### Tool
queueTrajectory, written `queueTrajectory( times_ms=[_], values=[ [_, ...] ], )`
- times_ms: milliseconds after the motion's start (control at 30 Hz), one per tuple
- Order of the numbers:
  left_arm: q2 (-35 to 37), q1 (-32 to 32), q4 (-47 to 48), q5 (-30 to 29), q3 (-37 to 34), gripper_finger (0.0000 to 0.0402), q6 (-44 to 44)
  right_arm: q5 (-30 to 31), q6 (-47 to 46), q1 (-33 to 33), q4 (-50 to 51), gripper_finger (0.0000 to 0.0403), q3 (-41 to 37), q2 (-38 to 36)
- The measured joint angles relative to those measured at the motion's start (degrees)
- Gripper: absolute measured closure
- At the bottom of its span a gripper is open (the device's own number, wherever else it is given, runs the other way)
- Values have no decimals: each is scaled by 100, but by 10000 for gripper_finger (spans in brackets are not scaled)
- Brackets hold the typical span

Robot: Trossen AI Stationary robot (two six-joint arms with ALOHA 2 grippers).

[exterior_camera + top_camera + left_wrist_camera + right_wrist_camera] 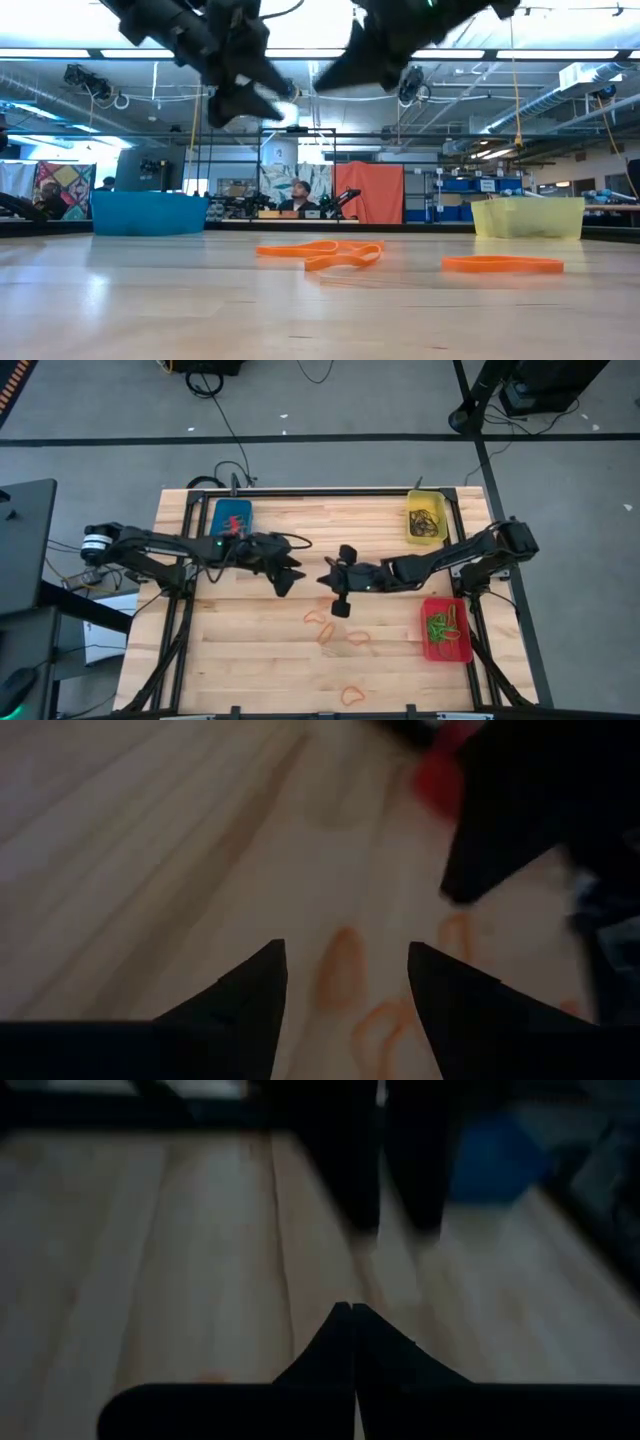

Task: Sort rubber bands into baskets
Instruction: Put the orange rubber band into the blue bin

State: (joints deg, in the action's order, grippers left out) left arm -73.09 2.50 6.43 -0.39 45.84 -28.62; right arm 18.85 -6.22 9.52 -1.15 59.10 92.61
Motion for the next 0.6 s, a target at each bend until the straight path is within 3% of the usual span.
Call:
queueTrajectory(
  times_ms=[267, 600],
  values=[
    [-156, -1, -1225, 464, 0, 188, 222, -17, 620, -13, 18, 400, 640, 17],
    [-152, 12, -1354, 416, 3, 188, 432, 405, 813, -37, 150, 400, 911, 19]
  ],
)
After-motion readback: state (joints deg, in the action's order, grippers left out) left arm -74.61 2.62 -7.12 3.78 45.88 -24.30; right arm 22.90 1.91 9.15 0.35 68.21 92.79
